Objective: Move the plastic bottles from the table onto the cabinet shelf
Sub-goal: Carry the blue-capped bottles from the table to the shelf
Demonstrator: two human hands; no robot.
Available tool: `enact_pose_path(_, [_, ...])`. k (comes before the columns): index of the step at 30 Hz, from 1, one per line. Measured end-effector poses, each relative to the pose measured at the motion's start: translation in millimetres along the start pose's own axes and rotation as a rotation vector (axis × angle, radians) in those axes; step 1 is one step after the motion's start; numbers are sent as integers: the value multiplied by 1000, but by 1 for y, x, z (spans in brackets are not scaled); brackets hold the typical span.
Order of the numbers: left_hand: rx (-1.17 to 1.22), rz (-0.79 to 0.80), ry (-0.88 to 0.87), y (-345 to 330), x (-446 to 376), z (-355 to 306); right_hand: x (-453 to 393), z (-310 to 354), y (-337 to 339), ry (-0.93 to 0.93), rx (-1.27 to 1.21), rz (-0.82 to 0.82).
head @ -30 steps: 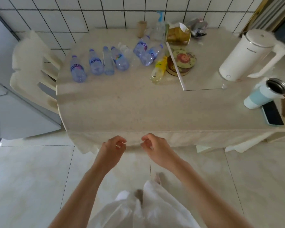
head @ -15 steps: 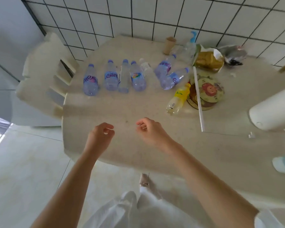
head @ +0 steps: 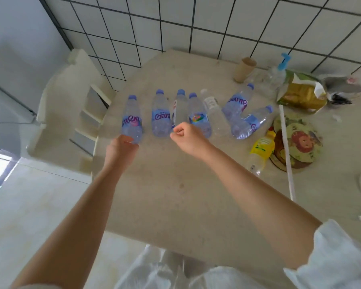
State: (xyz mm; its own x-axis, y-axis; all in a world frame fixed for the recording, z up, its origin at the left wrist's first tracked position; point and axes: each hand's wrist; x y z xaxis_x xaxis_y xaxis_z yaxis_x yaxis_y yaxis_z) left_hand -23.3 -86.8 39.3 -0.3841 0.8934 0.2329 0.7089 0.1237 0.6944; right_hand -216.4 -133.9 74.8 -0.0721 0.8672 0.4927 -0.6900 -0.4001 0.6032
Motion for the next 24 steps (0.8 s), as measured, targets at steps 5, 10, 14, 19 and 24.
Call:
enact_pose_path(5, [-103,36,2,5,-80,7,-63,37,-15,-134,29,-78])
enact_pose_path(10, [33,100,138,-9,-126,17,-108,56,-30,-214,112,-117])
enact_pose_path(14, [111,139,212,-22,-146,27,-137,63,-48,-224,132,-114])
enact_pose_path(19, [117,163,224,-33,-160,30,-158,72,-65,-266,250,-138])
enact_pose_path(24, [35,184,198,-43,-166,27,-167,75,-77,-280,413,-186])
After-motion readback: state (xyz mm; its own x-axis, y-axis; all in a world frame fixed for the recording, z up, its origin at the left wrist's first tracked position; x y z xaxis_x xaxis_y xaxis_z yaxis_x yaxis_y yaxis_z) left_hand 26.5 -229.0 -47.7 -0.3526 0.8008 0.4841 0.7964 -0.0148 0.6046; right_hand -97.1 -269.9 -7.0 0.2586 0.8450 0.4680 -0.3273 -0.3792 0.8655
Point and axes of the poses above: each hand's wrist, its own x-axis away from the middle knuckle, its own y-axis out of the back of the hand, z = x × y, and after that the axes turned 10 degrees about -y, right-handed
